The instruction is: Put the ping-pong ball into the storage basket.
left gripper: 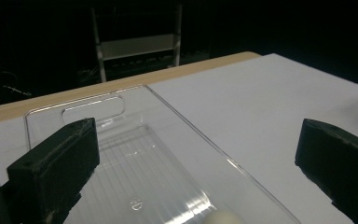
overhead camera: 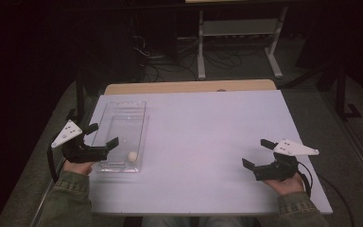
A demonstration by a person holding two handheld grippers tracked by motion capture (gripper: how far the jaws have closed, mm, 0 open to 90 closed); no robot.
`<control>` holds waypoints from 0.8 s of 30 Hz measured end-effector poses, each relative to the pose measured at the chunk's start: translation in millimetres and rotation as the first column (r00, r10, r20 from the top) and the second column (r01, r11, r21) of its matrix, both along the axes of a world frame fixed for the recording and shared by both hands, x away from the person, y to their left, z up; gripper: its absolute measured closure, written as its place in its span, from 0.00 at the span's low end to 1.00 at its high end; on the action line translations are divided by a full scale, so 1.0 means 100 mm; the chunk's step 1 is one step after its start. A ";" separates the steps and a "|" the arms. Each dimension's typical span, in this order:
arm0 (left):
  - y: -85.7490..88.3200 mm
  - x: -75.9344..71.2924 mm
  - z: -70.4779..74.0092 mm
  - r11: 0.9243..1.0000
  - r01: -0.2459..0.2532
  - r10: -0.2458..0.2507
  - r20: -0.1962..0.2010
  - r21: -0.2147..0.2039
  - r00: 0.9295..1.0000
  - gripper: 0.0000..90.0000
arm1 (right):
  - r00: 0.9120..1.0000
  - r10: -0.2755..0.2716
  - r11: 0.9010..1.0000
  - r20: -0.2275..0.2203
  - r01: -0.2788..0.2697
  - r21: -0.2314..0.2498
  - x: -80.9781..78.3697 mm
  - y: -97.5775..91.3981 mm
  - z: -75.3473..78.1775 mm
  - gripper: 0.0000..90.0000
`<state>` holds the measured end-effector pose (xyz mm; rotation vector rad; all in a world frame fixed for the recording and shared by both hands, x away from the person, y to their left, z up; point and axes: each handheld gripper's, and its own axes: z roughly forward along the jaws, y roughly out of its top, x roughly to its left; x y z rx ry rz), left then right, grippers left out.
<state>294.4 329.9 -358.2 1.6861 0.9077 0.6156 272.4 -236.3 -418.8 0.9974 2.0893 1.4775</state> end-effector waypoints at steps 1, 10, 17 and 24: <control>-0.01 -0.02 -0.02 1.000 -0.014 0.014 0.018 0.001 1.000 0.00 | 1.000 0.000 1.000 0.000 0.000 0.000 0.00 0.00 0.00 0.00; -0.07 -0.12 -0.13 0.997 -0.079 0.077 0.088 0.018 0.993 0.00 | 1.000 0.002 1.000 0.006 -0.002 -0.004 0.00 0.01 0.00 0.00; -0.09 -0.17 -0.19 0.994 -0.110 0.108 0.109 0.021 0.988 0.00 | 1.000 -0.004 1.000 0.016 0.004 -0.002 -0.01 0.00 0.01 0.00; -0.05 -0.21 -0.31 0.990 -0.135 0.132 0.090 0.030 0.987 0.00 | 1.000 -0.001 1.000 0.021 0.001 -0.003 -0.01 0.00 0.02 0.00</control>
